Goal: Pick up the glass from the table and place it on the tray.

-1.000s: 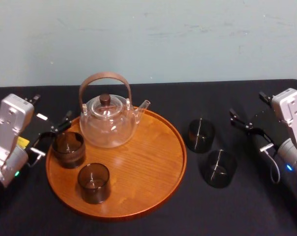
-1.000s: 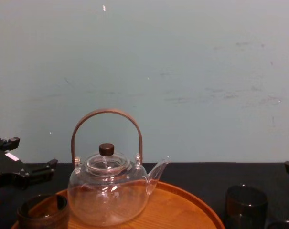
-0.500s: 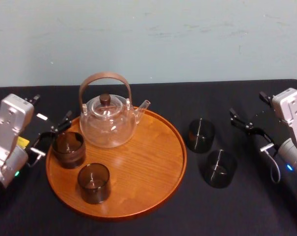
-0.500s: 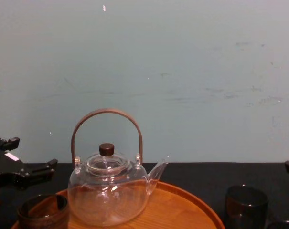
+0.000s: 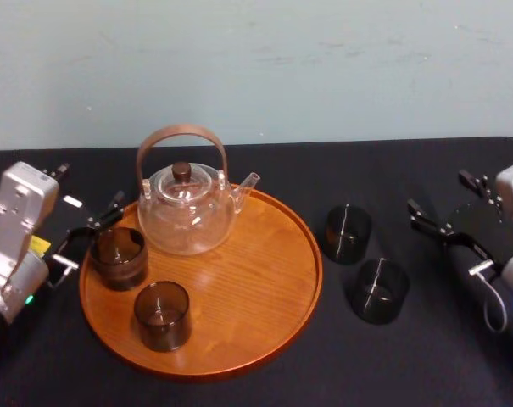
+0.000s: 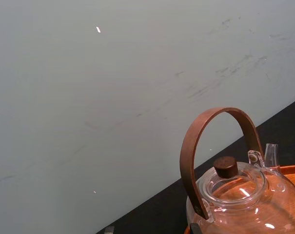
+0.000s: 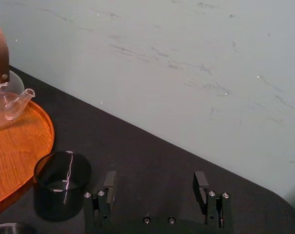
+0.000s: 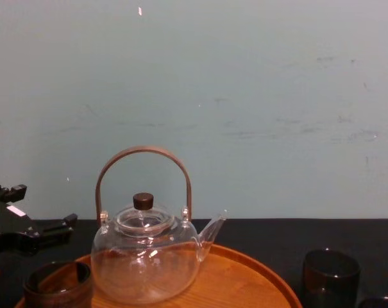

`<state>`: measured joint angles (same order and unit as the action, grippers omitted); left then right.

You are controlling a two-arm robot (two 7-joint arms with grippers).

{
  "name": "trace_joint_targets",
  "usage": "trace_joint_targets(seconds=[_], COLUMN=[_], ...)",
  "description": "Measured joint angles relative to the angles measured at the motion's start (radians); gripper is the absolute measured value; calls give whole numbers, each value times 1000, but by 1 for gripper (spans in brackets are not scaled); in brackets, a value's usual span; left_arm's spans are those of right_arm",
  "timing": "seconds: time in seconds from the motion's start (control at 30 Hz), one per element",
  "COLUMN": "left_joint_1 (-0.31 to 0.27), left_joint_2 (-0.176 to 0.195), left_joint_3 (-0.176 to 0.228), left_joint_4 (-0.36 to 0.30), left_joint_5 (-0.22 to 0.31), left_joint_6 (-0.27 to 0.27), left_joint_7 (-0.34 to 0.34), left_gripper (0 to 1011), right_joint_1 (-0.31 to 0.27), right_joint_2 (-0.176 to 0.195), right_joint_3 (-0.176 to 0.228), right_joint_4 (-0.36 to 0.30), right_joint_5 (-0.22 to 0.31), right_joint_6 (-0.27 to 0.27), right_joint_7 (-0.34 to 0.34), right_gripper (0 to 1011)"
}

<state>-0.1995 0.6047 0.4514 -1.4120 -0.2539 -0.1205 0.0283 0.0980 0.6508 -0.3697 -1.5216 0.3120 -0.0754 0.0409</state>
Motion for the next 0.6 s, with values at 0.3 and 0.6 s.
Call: trace_joint_targets(seconds=[0.3, 0.6], left_joint_1=[0, 0], left_joint_2=[0, 0], left_joint_3=[0, 0], left_joint_4=[0, 0], left_joint_5=[0, 0], left_joint_6=[0, 0], left_joint_7=[0, 0], left_gripper=[1001, 1001], right_joint_1=[-95, -203], right_joint_2=[45, 91], right_joint_3=[59, 113], right_joint_4=[-87, -170], right_joint_5=[40, 77], right_joint_6=[31, 77], right_joint_7=[30, 65], right_gripper=[1002, 1002])
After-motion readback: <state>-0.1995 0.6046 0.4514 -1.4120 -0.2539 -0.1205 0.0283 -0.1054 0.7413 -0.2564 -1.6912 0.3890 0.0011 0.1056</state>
